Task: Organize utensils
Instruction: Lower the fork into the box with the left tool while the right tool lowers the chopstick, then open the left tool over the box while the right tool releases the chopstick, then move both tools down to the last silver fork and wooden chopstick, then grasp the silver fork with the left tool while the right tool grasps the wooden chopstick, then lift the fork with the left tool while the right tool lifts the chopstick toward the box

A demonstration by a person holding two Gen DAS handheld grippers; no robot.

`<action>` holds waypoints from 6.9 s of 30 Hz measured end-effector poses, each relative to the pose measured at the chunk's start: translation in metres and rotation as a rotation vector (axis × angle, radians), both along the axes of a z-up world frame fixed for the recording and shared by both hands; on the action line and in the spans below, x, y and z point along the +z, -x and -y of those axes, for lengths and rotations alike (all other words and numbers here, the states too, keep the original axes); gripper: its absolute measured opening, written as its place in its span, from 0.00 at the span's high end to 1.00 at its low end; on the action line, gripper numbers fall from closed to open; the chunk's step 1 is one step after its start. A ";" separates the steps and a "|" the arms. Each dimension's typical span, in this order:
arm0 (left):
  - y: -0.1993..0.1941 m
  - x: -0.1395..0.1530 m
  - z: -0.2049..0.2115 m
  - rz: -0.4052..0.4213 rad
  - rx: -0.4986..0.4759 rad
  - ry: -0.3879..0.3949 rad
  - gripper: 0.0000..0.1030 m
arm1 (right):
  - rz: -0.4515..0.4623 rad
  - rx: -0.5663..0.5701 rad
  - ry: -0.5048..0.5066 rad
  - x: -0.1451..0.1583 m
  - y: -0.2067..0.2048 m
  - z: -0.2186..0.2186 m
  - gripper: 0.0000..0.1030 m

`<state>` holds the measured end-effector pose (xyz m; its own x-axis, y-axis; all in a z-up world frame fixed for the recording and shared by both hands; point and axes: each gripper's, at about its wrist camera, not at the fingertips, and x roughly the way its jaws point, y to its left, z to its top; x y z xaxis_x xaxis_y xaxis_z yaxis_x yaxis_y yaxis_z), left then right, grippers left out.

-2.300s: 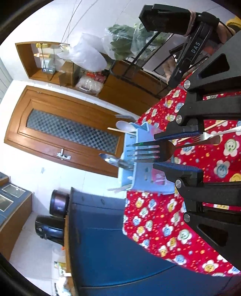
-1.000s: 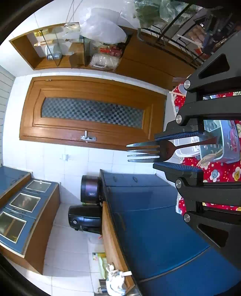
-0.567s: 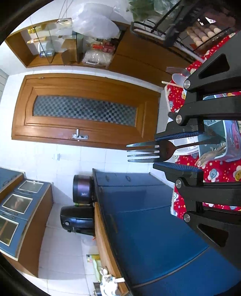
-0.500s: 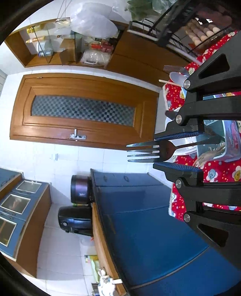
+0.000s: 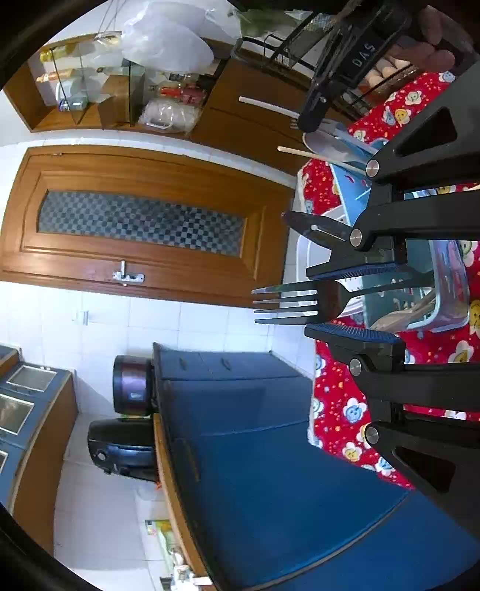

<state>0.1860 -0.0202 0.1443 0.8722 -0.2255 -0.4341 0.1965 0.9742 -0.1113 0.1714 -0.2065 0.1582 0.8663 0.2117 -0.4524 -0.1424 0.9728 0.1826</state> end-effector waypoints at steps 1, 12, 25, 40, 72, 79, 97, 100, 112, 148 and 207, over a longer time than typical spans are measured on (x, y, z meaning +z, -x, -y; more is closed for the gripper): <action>0.000 -0.001 -0.001 -0.005 0.000 0.002 0.77 | -0.006 0.003 0.003 -0.002 0.000 -0.001 0.94; 0.005 -0.003 0.002 -0.027 -0.027 0.001 0.76 | -0.035 0.025 -0.016 -0.007 0.004 -0.003 0.83; 0.037 0.011 0.003 -0.013 -0.053 0.011 0.66 | 0.008 0.009 -0.043 0.012 0.039 0.005 0.77; 0.078 0.000 0.001 -0.062 -0.075 0.030 0.65 | -0.131 0.029 -0.029 -0.021 0.088 0.002 0.77; 0.124 -0.097 -0.015 -0.318 -0.033 0.051 0.65 | -0.383 0.057 -0.071 -0.105 0.131 -0.010 0.77; 0.125 -0.108 -0.017 -0.347 -0.025 0.047 0.65 | -0.414 0.066 -0.062 -0.115 0.133 -0.014 0.77; 0.125 -0.122 -0.022 -0.386 -0.021 0.069 0.65 | -0.473 0.099 0.032 -0.136 0.123 -0.035 0.77; 0.124 -0.125 -0.020 -0.395 -0.026 0.070 0.65 | -0.467 0.096 0.069 -0.137 0.120 -0.039 0.79; 0.127 -0.128 -0.007 -0.410 -0.054 0.051 0.65 | -0.449 0.053 -0.001 -0.138 0.123 -0.024 0.94; 0.101 -0.157 0.091 -0.478 -0.271 0.040 0.74 | -0.374 0.024 -0.147 -0.123 0.158 0.044 0.94; 0.143 -0.065 0.024 -0.139 -0.143 0.089 0.99 | -0.156 0.099 -0.201 -0.064 0.165 0.018 0.94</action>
